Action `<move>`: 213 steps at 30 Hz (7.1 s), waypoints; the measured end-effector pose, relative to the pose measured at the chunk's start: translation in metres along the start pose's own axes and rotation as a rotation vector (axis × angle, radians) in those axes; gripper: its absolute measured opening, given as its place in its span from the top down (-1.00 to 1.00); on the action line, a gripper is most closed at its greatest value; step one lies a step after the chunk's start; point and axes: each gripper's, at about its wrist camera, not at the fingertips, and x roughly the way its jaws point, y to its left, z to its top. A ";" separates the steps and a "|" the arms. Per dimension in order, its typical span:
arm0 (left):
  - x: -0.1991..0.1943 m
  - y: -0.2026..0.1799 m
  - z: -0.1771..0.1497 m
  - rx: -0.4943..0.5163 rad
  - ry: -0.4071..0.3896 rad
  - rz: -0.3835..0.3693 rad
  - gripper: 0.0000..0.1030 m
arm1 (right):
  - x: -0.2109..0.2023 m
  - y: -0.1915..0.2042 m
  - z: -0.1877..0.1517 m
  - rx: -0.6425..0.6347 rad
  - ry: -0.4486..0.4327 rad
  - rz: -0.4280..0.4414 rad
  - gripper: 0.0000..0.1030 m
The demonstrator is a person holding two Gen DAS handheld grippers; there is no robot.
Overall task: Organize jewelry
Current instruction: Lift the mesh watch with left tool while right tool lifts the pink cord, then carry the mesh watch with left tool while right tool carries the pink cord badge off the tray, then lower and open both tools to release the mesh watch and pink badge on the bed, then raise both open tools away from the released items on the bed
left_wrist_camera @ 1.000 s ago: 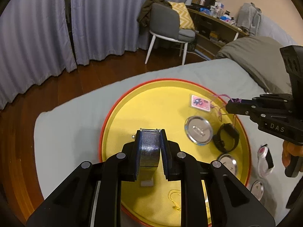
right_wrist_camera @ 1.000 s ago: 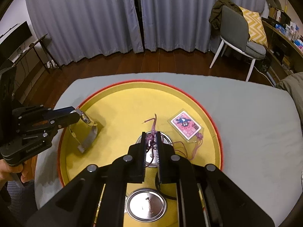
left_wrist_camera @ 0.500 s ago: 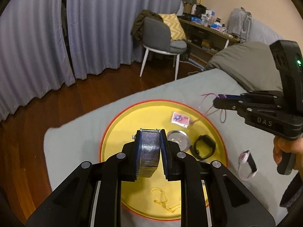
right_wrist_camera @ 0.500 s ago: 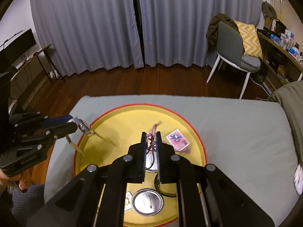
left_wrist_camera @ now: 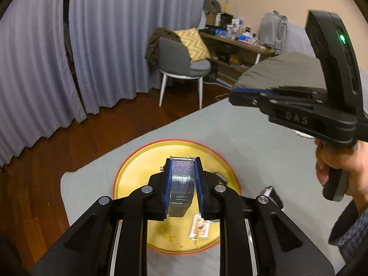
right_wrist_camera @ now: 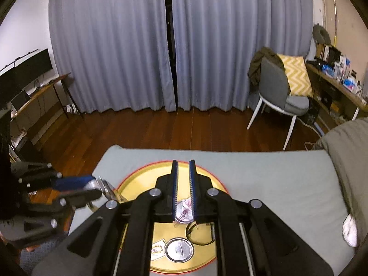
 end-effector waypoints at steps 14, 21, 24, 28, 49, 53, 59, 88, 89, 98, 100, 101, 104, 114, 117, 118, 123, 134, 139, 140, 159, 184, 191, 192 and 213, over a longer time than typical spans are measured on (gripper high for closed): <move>-0.033 -0.018 -0.001 0.029 -0.036 -0.040 0.65 | -0.037 0.005 0.015 -0.017 -0.030 0.013 0.81; -0.023 -0.006 -0.023 0.022 0.006 -0.035 0.65 | 0.032 0.000 -0.029 0.059 0.127 0.038 0.25; -0.011 0.003 -0.034 0.031 0.032 -0.020 0.65 | 0.066 -0.005 -0.051 0.085 0.198 0.016 0.08; 0.013 0.016 -0.045 0.038 0.068 -0.009 0.65 | 0.110 -0.015 -0.073 0.110 0.304 -0.018 0.07; 0.105 0.068 -0.087 -0.012 0.155 -0.021 0.65 | 0.229 -0.037 -0.115 0.069 0.553 -0.150 0.10; 0.107 0.067 -0.090 -0.016 0.152 -0.025 0.65 | 0.228 -0.026 -0.116 0.002 0.558 -0.159 0.95; 0.105 0.069 -0.089 -0.021 0.152 -0.017 0.65 | 0.220 -0.016 -0.120 -0.041 0.529 -0.159 0.95; 0.037 0.035 -0.054 0.032 0.044 0.022 0.65 | 0.043 -0.008 0.036 -0.017 0.041 -0.104 0.95; 0.031 0.031 -0.052 0.038 0.037 0.025 0.65 | 0.037 -0.007 0.039 -0.021 0.029 -0.105 0.95; -0.009 0.010 -0.048 0.049 -0.001 0.020 0.65 | -0.046 0.004 0.059 -0.042 -0.107 -0.089 0.95; -0.019 0.004 -0.049 0.054 -0.008 0.021 0.65 | -0.065 0.011 0.057 -0.053 -0.137 -0.076 0.95; -0.023 0.001 -0.049 0.058 -0.010 0.022 0.65 | -0.074 0.014 0.056 -0.061 -0.149 -0.069 0.95; -0.036 -0.009 -0.051 0.066 -0.014 0.022 0.65 | -0.096 0.025 0.050 -0.090 -0.177 -0.054 0.95; -0.065 -0.056 -0.068 0.090 0.013 -0.030 0.65 | -0.163 0.042 0.015 -0.123 -0.233 -0.008 0.95; -0.070 -0.071 -0.079 0.107 0.026 -0.048 0.65 | -0.176 0.041 -0.002 -0.119 -0.225 0.008 0.95; -0.071 -0.076 -0.083 0.115 0.030 -0.052 0.65 | -0.179 0.040 -0.008 -0.119 -0.219 0.013 0.95; -0.073 -0.097 -0.104 0.141 0.048 -0.069 0.65 | -0.185 0.038 -0.035 -0.133 -0.167 0.027 0.95; -0.054 -0.123 -0.142 0.183 0.115 -0.095 0.65 | -0.174 0.027 -0.105 -0.124 -0.033 0.046 0.95; -0.037 -0.120 -0.152 0.174 0.147 -0.104 0.65 | -0.159 0.030 -0.123 -0.109 0.010 0.074 0.95; -0.034 -0.120 -0.154 0.172 0.153 -0.105 0.65 | -0.157 0.032 -0.124 -0.107 0.013 0.080 0.95; 0.005 -0.091 -0.190 0.115 0.239 -0.096 0.65 | -0.060 0.065 -0.181 -0.034 0.211 0.209 0.95; 0.018 -0.051 -0.220 0.048 0.300 -0.076 0.85 | 0.029 0.056 -0.247 0.063 0.408 0.170 0.95; 0.027 -0.054 -0.224 0.028 0.304 -0.120 0.85 | 0.041 0.056 -0.262 0.082 0.452 0.171 0.95; 0.029 -0.056 -0.225 0.034 0.307 -0.122 0.85 | 0.042 0.055 -0.265 0.088 0.459 0.172 0.95; 0.088 -0.059 -0.263 0.138 0.437 -0.026 0.89 | 0.054 0.059 -0.281 0.104 0.502 0.195 0.95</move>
